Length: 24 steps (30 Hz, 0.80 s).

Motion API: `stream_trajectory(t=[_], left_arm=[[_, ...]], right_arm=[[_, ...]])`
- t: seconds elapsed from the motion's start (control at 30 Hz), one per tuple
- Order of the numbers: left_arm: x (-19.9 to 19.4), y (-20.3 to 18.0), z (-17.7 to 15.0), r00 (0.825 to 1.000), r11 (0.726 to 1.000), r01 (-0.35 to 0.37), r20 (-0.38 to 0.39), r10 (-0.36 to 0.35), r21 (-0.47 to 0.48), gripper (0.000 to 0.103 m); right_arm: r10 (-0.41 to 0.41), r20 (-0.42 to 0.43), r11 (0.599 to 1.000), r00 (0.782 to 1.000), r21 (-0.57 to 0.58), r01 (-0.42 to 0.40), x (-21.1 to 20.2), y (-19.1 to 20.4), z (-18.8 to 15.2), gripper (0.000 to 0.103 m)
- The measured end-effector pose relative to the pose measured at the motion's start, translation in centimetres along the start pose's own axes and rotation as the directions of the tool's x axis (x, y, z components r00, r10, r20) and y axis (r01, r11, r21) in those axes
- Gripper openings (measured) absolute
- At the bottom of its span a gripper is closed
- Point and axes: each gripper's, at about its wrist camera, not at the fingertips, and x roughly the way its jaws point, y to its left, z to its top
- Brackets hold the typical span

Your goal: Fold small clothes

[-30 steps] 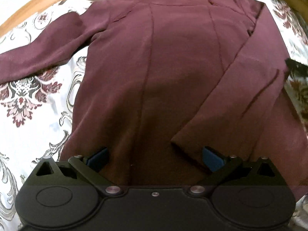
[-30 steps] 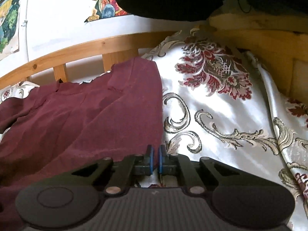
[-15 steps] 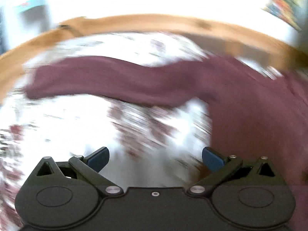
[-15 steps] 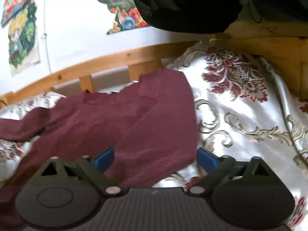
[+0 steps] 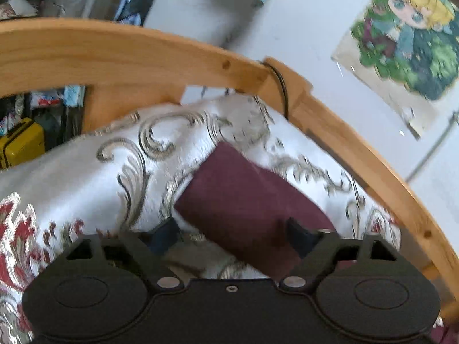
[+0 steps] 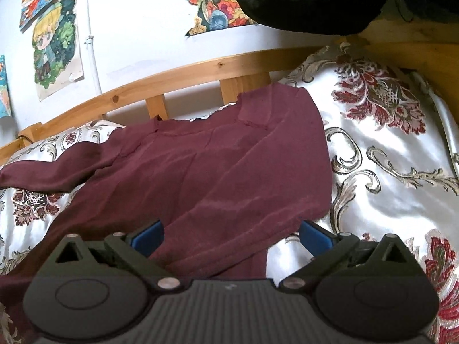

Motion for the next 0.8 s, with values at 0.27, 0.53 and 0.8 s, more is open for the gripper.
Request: stream_trajectory(t=[0.27, 0.53, 0.8], left_arm=[[-2.3, 0.9, -0.3, 0.977, 0.995, 0.079, 0.193, -0.089, 0.055, 0.006], [-6.3, -4.5, -0.6, 0.874, 0.9, 0.321, 0.274, -0.402, 0.297, 0.006], [-11.2, -12.6, -4.8, 0.63, 0.561, 0.615, 0.083, -0.772, 0.554, 0.006]], right_arm=[[-0.008, -0.005, 1.0, 1.0, 0.027, 0.008, -0.2, -0.2, -0.1, 0.102], [-0.006, 0.0, 1.0, 1.0, 0.028, 0.006, -0.4, 0.1, -0.1, 0.102], [-0.008, 0.037, 0.999, 0.999, 0.034, 0.007, -1.7, 0.0, 0.6, 0.102]])
